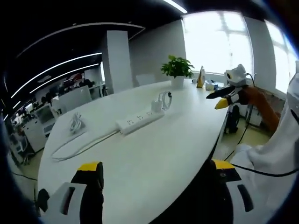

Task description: Straighten the power strip on the desk, plug the charger into it

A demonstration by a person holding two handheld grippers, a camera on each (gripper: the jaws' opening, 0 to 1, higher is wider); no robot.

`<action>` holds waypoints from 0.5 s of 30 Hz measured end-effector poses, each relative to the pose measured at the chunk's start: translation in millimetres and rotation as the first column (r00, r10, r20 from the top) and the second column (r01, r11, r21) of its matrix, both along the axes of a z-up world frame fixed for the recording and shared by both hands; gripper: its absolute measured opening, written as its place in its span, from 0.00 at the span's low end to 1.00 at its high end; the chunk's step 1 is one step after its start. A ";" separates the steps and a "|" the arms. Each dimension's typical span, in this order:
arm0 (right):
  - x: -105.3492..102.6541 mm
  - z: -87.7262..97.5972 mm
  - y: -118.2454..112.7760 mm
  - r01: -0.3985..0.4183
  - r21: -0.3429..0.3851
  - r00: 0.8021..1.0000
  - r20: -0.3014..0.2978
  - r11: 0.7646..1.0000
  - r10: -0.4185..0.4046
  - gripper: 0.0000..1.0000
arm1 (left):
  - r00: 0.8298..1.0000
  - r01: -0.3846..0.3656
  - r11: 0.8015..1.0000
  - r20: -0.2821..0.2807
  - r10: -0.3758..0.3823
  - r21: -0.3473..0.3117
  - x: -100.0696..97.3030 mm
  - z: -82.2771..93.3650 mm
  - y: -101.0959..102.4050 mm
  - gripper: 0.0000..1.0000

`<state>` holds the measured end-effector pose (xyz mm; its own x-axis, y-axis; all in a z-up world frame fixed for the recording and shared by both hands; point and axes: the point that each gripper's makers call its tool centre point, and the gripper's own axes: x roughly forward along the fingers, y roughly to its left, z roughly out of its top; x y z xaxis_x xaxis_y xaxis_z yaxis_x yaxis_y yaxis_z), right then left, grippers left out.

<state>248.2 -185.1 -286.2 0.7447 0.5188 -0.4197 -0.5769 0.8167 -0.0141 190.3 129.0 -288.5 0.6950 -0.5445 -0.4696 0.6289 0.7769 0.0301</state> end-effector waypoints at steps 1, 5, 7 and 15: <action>-1.4 1.7 0.6 0.001 0.011 1.000 0.005 1.000 -0.001 0.75 | 1.000 0.001 1.000 0.000 -0.001 -0.001 -0.4 0.0 -0.3 0.92; -4.5 4.8 4.3 0.006 0.050 1.000 0.019 0.999 -0.007 0.75 | 1.000 -0.002 1.000 0.004 0.002 0.001 -3.6 2.4 -0.5 0.92; -8.7 2.8 6.4 0.000 0.059 1.000 0.017 0.998 -0.001 0.75 | 1.000 0.002 1.000 0.009 -0.002 -0.002 -7.1 5.4 -1.7 0.92; -15.5 4.3 0.8 0.011 0.075 1.000 0.027 0.997 -0.013 0.73 | 1.000 0.015 1.000 0.023 -0.015 -0.001 -15.7 11.0 -4.4 0.92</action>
